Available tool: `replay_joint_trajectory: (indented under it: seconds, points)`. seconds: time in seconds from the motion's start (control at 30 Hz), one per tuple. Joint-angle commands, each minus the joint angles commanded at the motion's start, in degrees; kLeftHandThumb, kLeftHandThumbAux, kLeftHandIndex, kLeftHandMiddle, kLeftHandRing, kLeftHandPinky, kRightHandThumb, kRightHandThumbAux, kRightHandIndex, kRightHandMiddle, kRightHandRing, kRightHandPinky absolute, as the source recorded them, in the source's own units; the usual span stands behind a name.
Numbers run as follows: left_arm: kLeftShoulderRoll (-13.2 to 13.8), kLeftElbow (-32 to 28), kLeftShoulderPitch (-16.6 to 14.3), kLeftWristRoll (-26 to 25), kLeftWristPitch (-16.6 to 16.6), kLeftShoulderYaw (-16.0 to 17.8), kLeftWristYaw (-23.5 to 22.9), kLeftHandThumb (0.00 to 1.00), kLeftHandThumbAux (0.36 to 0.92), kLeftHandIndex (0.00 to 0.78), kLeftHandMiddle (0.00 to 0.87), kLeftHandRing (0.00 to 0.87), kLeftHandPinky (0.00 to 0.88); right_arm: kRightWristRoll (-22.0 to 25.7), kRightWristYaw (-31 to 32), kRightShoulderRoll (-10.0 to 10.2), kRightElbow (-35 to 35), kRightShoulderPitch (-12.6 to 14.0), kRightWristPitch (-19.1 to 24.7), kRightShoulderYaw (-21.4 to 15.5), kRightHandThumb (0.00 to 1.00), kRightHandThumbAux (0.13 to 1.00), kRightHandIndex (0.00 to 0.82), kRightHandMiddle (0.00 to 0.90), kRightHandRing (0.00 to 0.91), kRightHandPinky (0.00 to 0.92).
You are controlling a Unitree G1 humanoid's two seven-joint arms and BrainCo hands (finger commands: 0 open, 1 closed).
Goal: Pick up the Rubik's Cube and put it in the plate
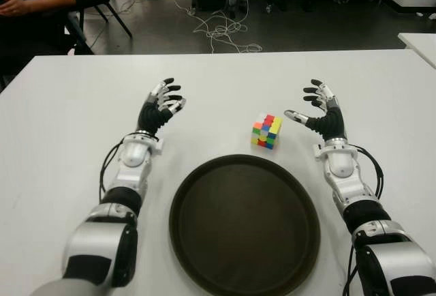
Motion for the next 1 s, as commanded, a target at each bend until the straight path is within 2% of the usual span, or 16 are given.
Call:
replay_joint_trajectory:
  seconds: [0.23, 0.53, 0.67, 0.8, 1.0]
  points:
    - [0.1, 0.0, 0.0, 0.2, -0.1, -0.1, -0.1, 0.181, 0.694, 0.156, 0.241, 0.274, 0.323, 0.0, -0.4, -0.1, -0.5, 0.0, -0.5, -0.1, 0.063, 0.805, 0.184, 0.279, 0.273, 0.276]
    - [0.1, 0.0, 0.0, 0.2, -0.1, -0.1, 0.2, 0.174, 0.689, 0.154, 0.242, 0.275, 0.329, -2.6, -3.2, -1.0, -1.5, -1.1, -1.7, 0.8, 0.043, 0.834, 0.201, 0.274, 0.273, 0.285]
    - [0.0, 0.1, 0.1, 0.5, -0.3, -0.2, 0.5, 0.17, 0.682, 0.159, 0.243, 0.276, 0.328, -5.2, -5.3, -1.6, -2.3, -1.4, -1.8, 1.9, 0.076, 0.85, 0.218, 0.277, 0.273, 0.285]
    - [0.1, 0.0, 0.2, 0.5, -0.5, -0.2, 0.6, 0.168, 0.677, 0.16, 0.24, 0.272, 0.326, -6.9, -6.0, -2.1, -1.9, -2.6, -1.2, 2.7, 0.116, 0.853, 0.22, 0.275, 0.274, 0.301]
    - [0.2, 0.0, 0.2, 0.7, -0.4, -0.3, 1.0, 0.175, 0.675, 0.164, 0.248, 0.276, 0.328, -8.2, -6.0, -2.9, 2.0, -6.3, -1.2, 3.8, 0.138, 0.848, 0.225, 0.272, 0.279, 0.317]
